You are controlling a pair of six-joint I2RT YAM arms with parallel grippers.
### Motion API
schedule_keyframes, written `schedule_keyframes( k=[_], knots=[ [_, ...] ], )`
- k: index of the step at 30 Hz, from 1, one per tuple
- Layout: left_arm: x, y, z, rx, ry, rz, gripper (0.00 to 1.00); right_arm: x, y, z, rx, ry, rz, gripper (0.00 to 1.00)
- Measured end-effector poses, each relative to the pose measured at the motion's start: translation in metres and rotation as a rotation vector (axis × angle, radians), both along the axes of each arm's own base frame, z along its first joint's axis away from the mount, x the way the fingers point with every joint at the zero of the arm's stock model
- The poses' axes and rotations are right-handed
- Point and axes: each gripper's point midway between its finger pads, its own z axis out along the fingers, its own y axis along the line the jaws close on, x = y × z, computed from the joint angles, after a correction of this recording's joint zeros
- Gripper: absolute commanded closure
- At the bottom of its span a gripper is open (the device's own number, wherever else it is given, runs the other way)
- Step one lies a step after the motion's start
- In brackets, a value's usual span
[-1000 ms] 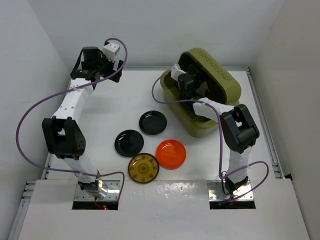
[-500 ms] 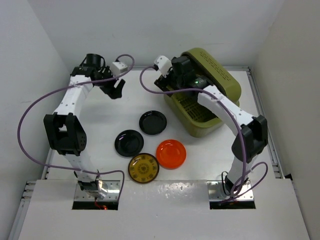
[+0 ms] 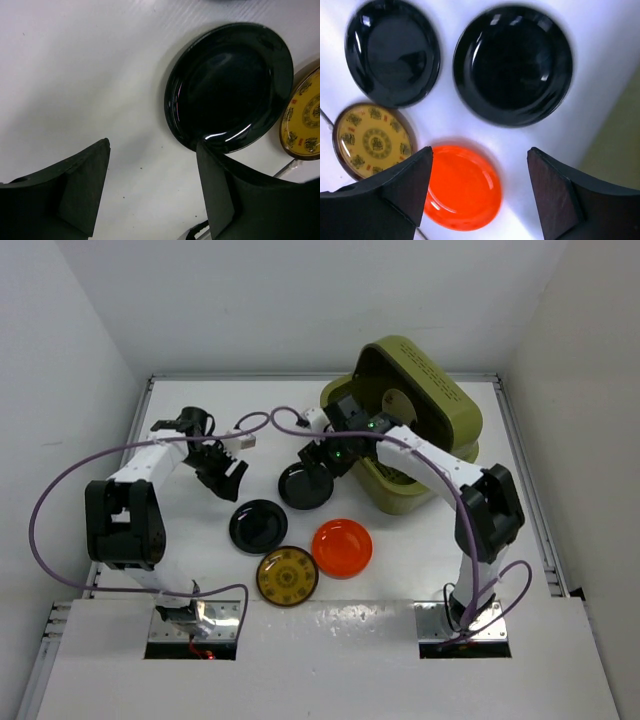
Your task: Load the plates into the dish rack
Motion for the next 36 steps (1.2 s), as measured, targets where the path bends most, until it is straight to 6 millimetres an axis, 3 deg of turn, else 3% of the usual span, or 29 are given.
schedule_keyframes(
  k=[5, 8, 13, 20, 25, 31, 36],
  knots=[
    [-0.011, 0.007, -0.007, 0.04, -0.037, 0.016, 0.28, -0.064, -0.022, -0.03, -0.094, 0.093, -0.013, 0.25],
    [-0.007, 0.01, -0.01, 0.058, -0.056, 0.054, 0.29, -0.101, -0.04, -0.037, -0.13, 0.135, -0.046, 0.25],
    [0.007, 0.012, -0.002, 0.082, -0.129, 0.14, 0.29, -0.135, -0.073, -0.041, -0.211, 0.05, -0.153, 0.26],
    [0.01, 0.003, 0.018, 0.1, -0.226, 0.235, 0.29, -0.157, -0.102, -0.055, -0.139, -0.04, -0.388, 0.39],
    [0.0, 0.009, 0.025, 0.107, -0.274, 0.304, 0.29, -0.161, -0.111, -0.06, 0.058, -0.129, -0.592, 0.46],
    [-0.005, 0.012, 0.03, 0.101, -0.313, 0.35, 0.29, -0.163, -0.123, -0.098, 0.132, -0.11, -0.763, 0.49],
    [-0.005, 0.011, 0.041, 0.087, -0.353, 0.371, 0.29, -0.158, -0.132, -0.115, 0.185, -0.104, -0.909, 0.53]
  ],
)
